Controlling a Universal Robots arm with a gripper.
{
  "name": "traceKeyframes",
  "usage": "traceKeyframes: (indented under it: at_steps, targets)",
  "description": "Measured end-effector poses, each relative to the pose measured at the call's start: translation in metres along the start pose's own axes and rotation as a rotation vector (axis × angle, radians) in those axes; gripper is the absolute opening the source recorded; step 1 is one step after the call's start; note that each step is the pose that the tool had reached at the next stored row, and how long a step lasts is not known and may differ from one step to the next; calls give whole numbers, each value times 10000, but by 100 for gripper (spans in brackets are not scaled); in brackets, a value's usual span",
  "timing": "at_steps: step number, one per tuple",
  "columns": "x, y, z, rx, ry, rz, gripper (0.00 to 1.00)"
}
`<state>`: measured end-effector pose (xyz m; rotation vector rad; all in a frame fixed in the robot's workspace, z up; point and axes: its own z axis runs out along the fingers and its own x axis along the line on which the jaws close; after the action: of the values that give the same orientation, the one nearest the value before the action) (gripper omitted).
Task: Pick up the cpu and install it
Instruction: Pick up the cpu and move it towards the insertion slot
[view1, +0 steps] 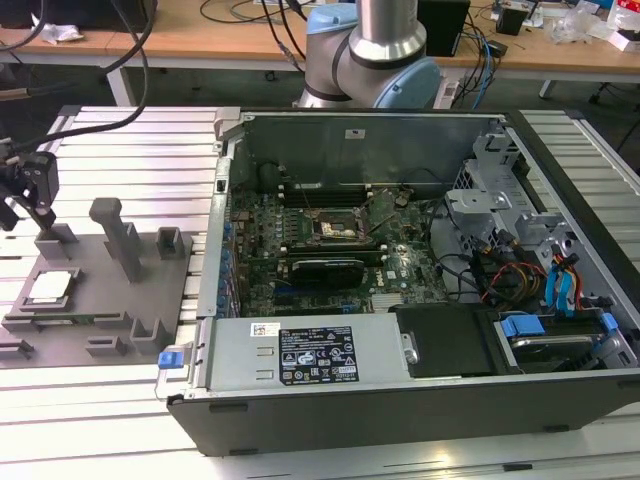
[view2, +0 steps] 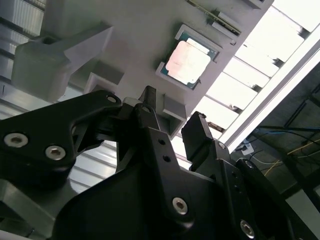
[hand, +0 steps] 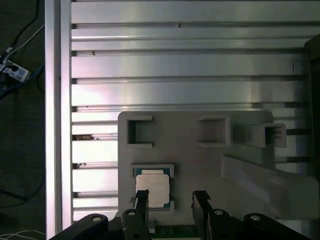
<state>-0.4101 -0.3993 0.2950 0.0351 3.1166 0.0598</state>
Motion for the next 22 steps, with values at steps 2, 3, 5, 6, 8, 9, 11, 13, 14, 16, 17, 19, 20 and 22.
traceKeyframes:
  at_steps: [2, 3, 5, 6, 8, 9, 11, 13, 14, 16, 17, 19, 20, 22]
  targets:
    - [1, -1, 16, 0, 0, 0, 48]
    - [1, -1, 23, -1, -1, 1, 48]
    - [1, -2, 51, 0, 0, 0, 48]
    - [1, -2, 60, 0, 0, 0, 48]
    - [2, -3, 72, 0, -1, 0, 48]
    - [2, -3, 79, 0, -1, 0, 48]
    - [3, -4, 109, 0, 0, 0, 48]
    - [3, -5, 127, 0, 0, 0, 48]
    - [3, -5, 134, 0, 0, 0, 48]
    - [4, -6, 162, 2, 0, 0, 48]
    - [4, -7, 167, 20, 2, 0, 48]
    - [9, -17, 173, 119, -2, -3, 48]
    - [10, -19, 176, 153, -4, -5, 48]
    - [24, -28, 191, 212, -4, -26, 48]
